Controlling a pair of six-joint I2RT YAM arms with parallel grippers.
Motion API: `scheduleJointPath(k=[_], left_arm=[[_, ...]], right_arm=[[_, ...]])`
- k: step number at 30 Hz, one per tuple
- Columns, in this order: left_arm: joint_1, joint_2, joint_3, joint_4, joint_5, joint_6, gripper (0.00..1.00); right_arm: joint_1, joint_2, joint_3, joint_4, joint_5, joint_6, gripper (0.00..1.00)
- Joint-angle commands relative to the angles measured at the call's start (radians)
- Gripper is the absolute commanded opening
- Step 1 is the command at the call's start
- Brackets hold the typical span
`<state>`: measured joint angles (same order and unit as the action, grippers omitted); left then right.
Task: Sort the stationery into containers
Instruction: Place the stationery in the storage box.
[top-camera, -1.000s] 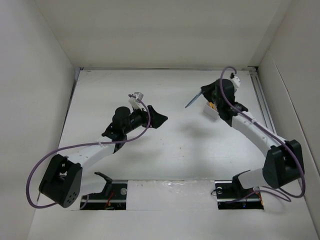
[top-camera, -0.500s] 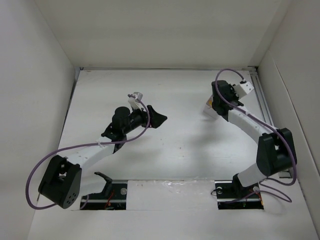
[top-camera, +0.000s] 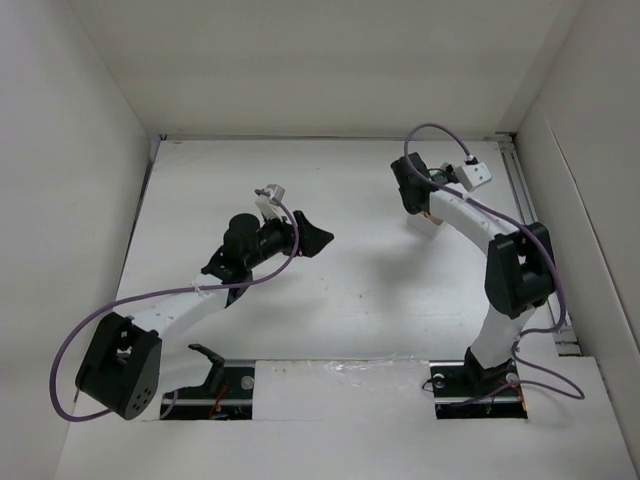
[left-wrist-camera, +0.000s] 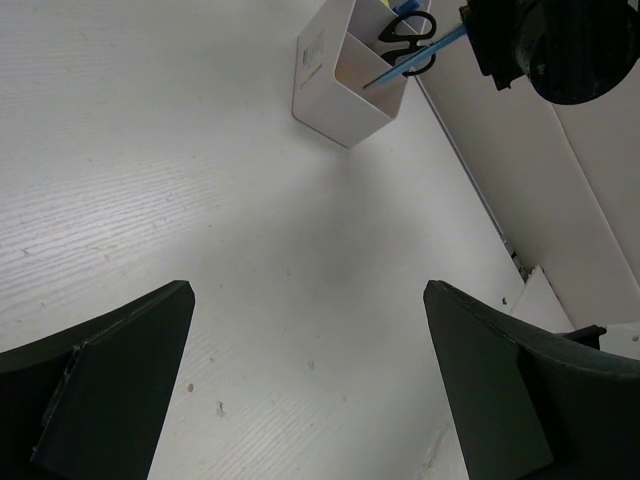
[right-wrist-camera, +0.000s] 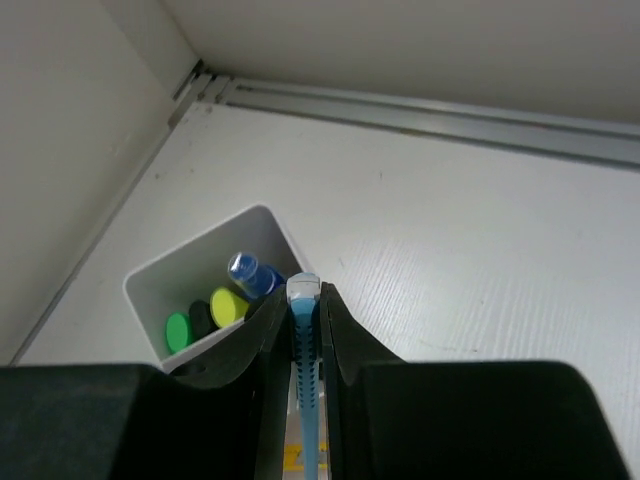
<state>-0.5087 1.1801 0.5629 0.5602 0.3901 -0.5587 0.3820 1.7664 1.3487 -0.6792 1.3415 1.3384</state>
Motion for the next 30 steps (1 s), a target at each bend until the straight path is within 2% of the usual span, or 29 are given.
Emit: scheduleJointPath(k=[1, 5, 6, 17, 20, 21, 24, 28, 30], left_arm=[[-0.001, -0.036, 0.000, 0.020, 0.015, -0.003, 1.00], [-0.001, -0.036, 0.000, 0.020, 0.015, -0.003, 1.00], [-0.001, -0.036, 0.000, 0.020, 0.015, -0.003, 1.00], [-0.001, -0.027, 0.000, 0.020, 0.006, -0.003, 1.00], [-0.001, -0.017, 0.000, 0.020, 0.015, -0.003, 1.00], [-0.001, -0.017, 0.011, 0.020, 0.015, -0.003, 1.00], [-0.001, -0.007, 0.011, 0.020, 0.015, -0.003, 1.00], [-0.001, -0.007, 0.011, 0.006, -0.008, -0.003, 1.00], [-0.001, -0.007, 0.011, 0.006, -0.008, 0.006, 1.00]], right_arm=[[0.009, 0.037, 0.142, -0.401, 0.162, 0.330, 0.00], [0.009, 0.105, 0.228, -0.603, 0.202, 0.582, 0.00], [0.009, 0.145, 0.253, -0.700, 0.212, 0.655, 0.00], [0.050, 0.258, 0.271, -0.701, 0.183, 0.685, 0.01], [0.070, 0.258, 0.262, -0.701, 0.183, 0.697, 0.22], [0.070, 0.249, 0.262, -0.701, 0.183, 0.706, 0.42], [0.089, 0.249, 0.286, -0.701, 0.183, 0.706, 0.66], [0.119, 0.238, 0.309, -0.701, 0.174, 0.684, 0.80], [0.133, 0.217, 0.320, -0.701, 0.174, 0.673, 0.83]])
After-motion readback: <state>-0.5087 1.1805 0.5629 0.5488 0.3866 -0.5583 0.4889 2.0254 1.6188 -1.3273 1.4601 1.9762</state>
